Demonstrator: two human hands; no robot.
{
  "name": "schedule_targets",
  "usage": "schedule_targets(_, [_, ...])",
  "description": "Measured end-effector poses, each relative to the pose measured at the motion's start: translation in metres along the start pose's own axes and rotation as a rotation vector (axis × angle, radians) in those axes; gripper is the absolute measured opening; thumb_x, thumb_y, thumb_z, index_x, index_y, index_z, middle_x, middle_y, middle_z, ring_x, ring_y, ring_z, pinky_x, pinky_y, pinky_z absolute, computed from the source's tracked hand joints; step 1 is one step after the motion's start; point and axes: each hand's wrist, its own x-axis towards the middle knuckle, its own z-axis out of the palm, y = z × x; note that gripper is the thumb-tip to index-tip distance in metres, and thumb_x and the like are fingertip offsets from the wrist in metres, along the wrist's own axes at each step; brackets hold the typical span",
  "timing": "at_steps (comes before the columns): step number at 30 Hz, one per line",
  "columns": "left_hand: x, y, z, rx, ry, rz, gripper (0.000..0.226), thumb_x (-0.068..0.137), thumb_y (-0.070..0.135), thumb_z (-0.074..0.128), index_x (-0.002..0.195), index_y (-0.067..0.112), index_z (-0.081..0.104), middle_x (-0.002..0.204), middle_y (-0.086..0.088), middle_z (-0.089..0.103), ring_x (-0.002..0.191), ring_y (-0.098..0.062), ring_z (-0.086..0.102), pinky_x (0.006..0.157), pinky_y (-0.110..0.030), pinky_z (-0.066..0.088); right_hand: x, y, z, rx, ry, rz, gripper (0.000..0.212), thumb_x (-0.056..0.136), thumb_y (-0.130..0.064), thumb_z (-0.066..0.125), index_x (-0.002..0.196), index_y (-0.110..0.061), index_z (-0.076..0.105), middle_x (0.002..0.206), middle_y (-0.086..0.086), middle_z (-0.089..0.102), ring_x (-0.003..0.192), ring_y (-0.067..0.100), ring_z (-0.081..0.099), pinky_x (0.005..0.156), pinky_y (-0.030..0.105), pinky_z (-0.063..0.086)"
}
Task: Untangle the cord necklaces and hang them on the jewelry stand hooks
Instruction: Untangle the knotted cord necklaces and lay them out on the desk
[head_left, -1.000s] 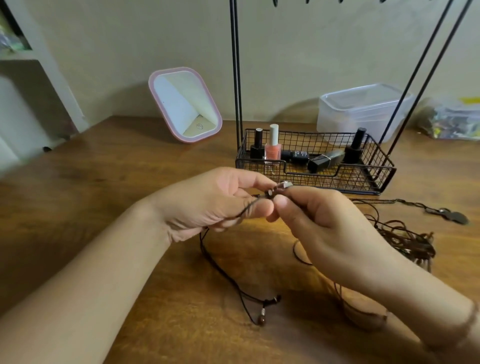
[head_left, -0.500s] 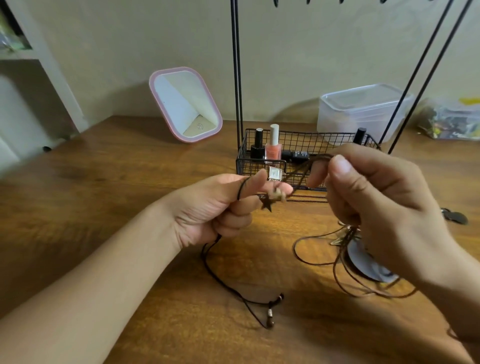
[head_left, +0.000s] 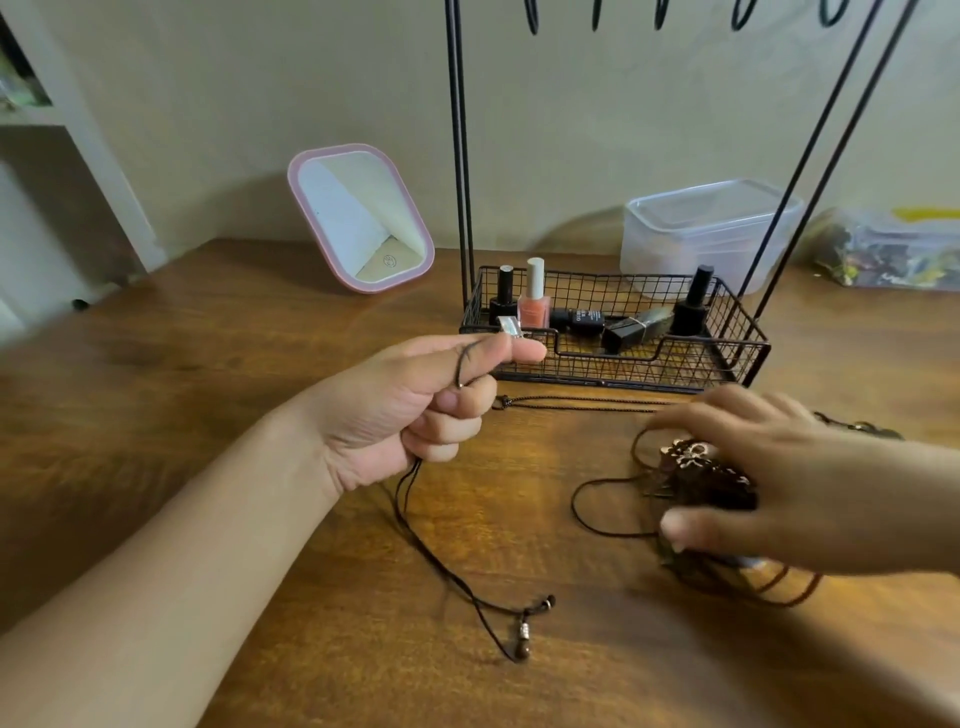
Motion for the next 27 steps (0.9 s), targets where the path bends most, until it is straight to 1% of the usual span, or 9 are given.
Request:
schedule_targets(3, [0.000,0.002,0.000,-0.023,0.043,0.027,0.049,0.092,0.042,0.059,0.133,0.016,0.060,0.061,0.007,0.031,0.047,-0.004,0.021,0.043,-0.020,0.013,-0.001,-0.032,0.017,-0.127,-0.077,0.007,0.090,0.063,-0.095,0.018,0.142,-0.055,0.002,0.141,-0.023,0.009,0.134,0.010,0.018,0.111,0.040,0.035])
schedule_targets(6, [-0.001,0.004,0.004,-0.058,0.075,0.040,0.048,0.092,0.041,0.054,0.133,0.016,0.060,0.061,0.006,0.030,0.047,-0.005,0.019,0.044,-0.021,0.012,-0.002,-0.066,0.037,-0.145,0.094,-0.037,0.075,0.076,-0.082,0.016,0.142,-0.045,0.013,0.141,-0.013,0.016,0.132,0.017,0.024,0.105,0.043,0.038])
schedule_targets(10, [-0.004,0.006,0.010,-0.131,0.065,0.103,0.049,0.092,0.041,0.053,0.133,0.015,0.059,0.062,0.005,0.030,0.048,-0.006,0.015,0.044,-0.021,0.011,-0.006,-0.098,0.059,-0.127,0.234,-0.163,0.066,0.077,-0.075,0.029,0.110,-0.030,0.064,0.112,0.000,0.061,0.089,0.027,0.063,0.053,0.046,0.054])
schedule_targets(11, [-0.005,0.008,0.011,-0.154,0.056,0.139,0.050,0.093,0.040,0.053,0.134,0.014,0.059,0.062,0.005,0.030,0.048,-0.006,0.016,0.043,-0.021,0.012,-0.006,-0.101,0.058,-0.142,0.247,-0.207,0.066,0.077,-0.076,0.029,0.109,-0.031,0.066,0.113,0.000,0.063,0.088,0.027,0.063,0.052,0.045,0.053])
schedule_targets(13, [-0.010,0.013,0.014,-0.211,0.012,0.221,0.051,0.095,0.039,0.051,0.137,0.012,0.055,0.063,0.006,0.032,0.047,-0.006,0.018,0.042,-0.020,0.014,-0.006,-0.097,0.050,-0.166,0.370,-0.315,0.070,0.079,-0.082,0.020,0.129,-0.041,0.048,0.135,-0.008,0.048,0.113,0.023,0.052,0.078,0.047,0.055])
schedule_targets(17, [-0.020,0.016,0.038,-0.244,-0.128,0.384,0.051,0.092,0.036,0.051,0.137,0.013,0.052,0.064,0.004,0.038,0.045,-0.006,0.024,0.041,-0.020,0.022,-0.007,-0.083,0.022,0.368,0.811,-0.363,0.056,0.086,-0.079,0.036,0.105,-0.035,0.065,0.098,-0.023,0.066,0.094,0.000,0.061,0.075,0.021,0.050])
schedule_targets(18, [-0.019,0.013,0.045,-0.215,-0.129,0.420,0.051,0.091,0.035,0.052,0.137,0.013,0.052,0.066,0.002,0.041,0.046,-0.008,0.027,0.042,-0.021,0.024,-0.001,-0.079,0.022,0.587,0.746,-0.399,0.053,0.086,-0.076,0.041,0.104,-0.033,0.067,0.096,-0.021,0.069,0.095,0.002,0.064,0.078,0.021,0.050])
schedule_targets(23, [-0.010,0.006,0.061,-0.288,0.078,0.460,0.038,0.098,0.024,0.049,0.133,0.012,0.052,0.070,-0.003,0.049,0.047,-0.010,0.037,0.045,-0.024,0.025,0.023,-0.094,0.034,1.543,-0.152,-0.565,0.074,0.074,-0.060,0.072,0.131,-0.019,0.049,0.112,0.008,0.071,0.105,0.025,0.069,0.092,0.039,0.053])
schedule_targets(27, [-0.003,0.011,0.054,-0.432,0.174,0.411,0.029,0.104,0.022,0.038,0.127,0.013,0.052,0.065,0.001,0.049,0.043,-0.007,0.037,0.040,-0.017,0.028,0.028,-0.096,0.039,1.512,-0.179,-0.479,0.062,0.078,-0.032,0.080,0.130,-0.014,0.052,0.082,0.011,0.069,0.077,0.026,0.064,0.080,0.037,0.049])
